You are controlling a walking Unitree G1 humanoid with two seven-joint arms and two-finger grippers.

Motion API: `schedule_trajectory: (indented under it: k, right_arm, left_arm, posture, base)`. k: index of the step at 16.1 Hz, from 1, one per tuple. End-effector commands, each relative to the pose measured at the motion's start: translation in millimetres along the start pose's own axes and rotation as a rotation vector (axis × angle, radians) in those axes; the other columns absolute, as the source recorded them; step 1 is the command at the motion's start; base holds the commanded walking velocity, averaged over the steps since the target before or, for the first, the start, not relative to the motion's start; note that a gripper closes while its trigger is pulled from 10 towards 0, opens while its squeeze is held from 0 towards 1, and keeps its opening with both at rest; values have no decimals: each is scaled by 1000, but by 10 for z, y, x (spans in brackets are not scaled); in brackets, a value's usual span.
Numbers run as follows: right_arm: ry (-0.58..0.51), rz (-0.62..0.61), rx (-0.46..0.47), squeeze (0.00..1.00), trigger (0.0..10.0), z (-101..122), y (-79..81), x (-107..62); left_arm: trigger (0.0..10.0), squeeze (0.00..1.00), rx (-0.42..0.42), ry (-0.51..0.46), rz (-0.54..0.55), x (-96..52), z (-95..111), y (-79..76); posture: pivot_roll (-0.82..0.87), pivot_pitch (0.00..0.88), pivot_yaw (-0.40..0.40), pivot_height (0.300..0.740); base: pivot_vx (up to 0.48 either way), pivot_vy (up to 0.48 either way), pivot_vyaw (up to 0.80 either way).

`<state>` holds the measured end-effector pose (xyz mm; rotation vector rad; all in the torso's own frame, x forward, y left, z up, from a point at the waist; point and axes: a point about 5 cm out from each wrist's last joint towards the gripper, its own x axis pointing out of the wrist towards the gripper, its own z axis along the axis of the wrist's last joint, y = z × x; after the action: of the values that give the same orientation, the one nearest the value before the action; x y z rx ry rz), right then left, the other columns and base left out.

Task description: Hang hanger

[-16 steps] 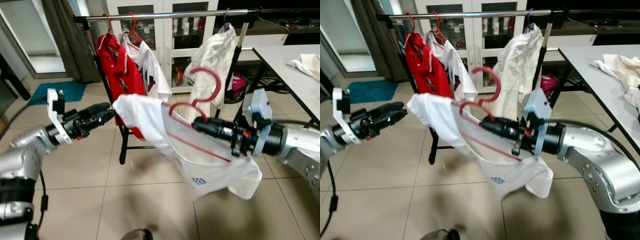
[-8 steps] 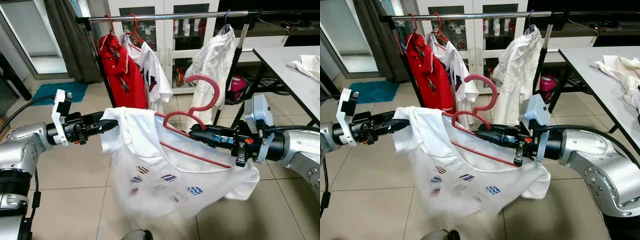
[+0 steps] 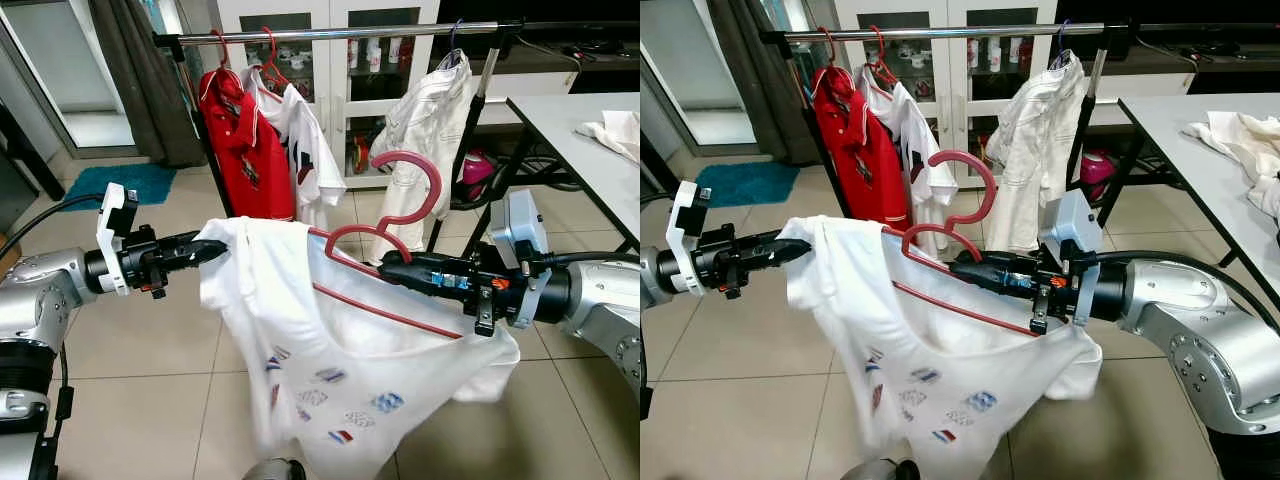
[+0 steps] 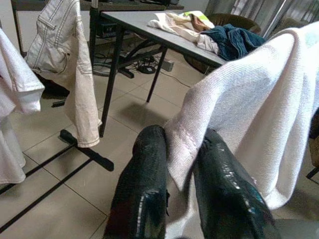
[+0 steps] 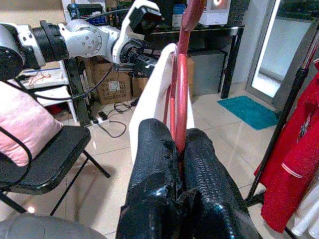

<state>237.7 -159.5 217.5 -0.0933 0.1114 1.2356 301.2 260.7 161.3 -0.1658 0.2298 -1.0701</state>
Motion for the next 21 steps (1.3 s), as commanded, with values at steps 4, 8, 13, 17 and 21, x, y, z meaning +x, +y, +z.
schedule_trajectory:
  k: [4, 8, 13, 17, 21]
  right_arm:
    - [-24, 11, -31, 0, 10000, 63, 18, -28]
    - [-12, -5, -27, 0, 10000, 42, -5, -57]
    - [-19, -29, -30, 0, 10000, 52, -41, -74]
    - [-32, -49, -24, 0, 10000, 50, -60, -80]
    - [-48, -80, -22, 0, 10000, 52, -91, -85]
  left_arm:
    - [0, 0, -5, 5, 27, -110, 5, 20]
    - [0, 0, -9, 1, 58, -167, -2, 38]
    - [0, 0, 19, -115, 246, -261, 104, 187]
    - [0, 0, 9, -194, 556, -349, 127, 384]
    - [0, 0, -19, -197, 778, -419, -9, 494]
  posture:
    - [-102, 0, 115, 740]
    - [-101, 0, 112, 740]
    - [-100, 0, 113, 740]
    - [-99, 0, 117, 740]
    - [-98, 0, 120, 740]
  base:
    - [0, 0, 0]
    - [0, 0, 0]
    - [0, 0, 0]
    - [0, 0, 0]
    - [0, 0, 0]
